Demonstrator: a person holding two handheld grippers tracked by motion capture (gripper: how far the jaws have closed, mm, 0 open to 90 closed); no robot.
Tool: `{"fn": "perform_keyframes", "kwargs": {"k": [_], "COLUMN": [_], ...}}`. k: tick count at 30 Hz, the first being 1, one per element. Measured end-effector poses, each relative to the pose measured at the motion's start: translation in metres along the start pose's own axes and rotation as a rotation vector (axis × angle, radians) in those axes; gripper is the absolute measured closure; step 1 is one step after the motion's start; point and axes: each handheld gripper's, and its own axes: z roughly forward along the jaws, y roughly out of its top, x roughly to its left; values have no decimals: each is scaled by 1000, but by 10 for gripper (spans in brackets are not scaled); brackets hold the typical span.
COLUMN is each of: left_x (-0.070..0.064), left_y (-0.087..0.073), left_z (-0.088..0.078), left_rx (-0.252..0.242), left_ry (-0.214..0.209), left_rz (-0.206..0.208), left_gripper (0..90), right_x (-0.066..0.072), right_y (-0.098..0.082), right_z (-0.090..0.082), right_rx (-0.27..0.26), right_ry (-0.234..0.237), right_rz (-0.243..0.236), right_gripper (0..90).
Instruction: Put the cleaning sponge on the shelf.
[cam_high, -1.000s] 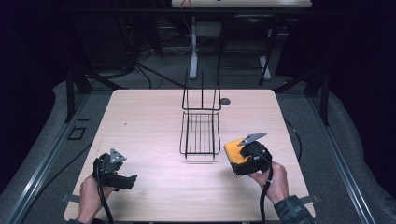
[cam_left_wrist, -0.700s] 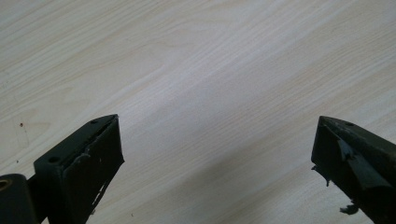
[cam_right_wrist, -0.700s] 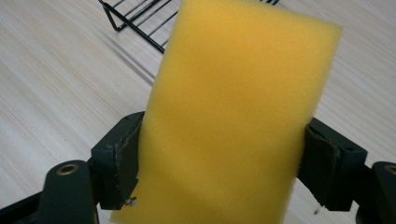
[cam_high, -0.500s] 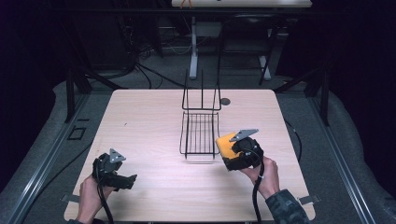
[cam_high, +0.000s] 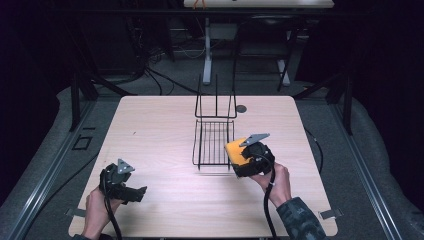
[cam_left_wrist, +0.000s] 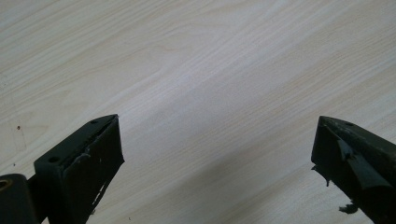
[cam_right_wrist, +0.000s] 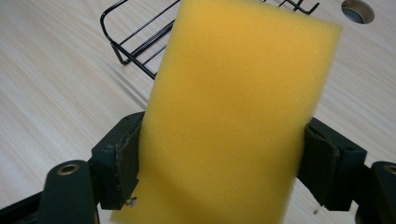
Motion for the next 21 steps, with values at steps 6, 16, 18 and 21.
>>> {"fn": "perform_keyframes", "kwargs": {"k": [6, 16, 18, 21], "left_x": [-1, 1, 2, 3], "left_y": [0, -1, -2, -2], "left_z": [-1, -1, -1, 0], "left_rx": [0, -3, -4, -1], "left_ry": [2, 1, 1, -1], "left_rz": [2, -10, -13, -12], "left_gripper": [20, 21, 21, 24], "right_x": [1, 13, 14, 15], "right_y": [6, 20, 22, 25], "right_z": [5, 25, 26, 31], "right_rx": [-2, 8, 2, -7], "right_ry": [6, 3, -1, 2], "right_rz": [2, 5, 2, 3], "right_gripper": [230, 230, 230, 229]}}
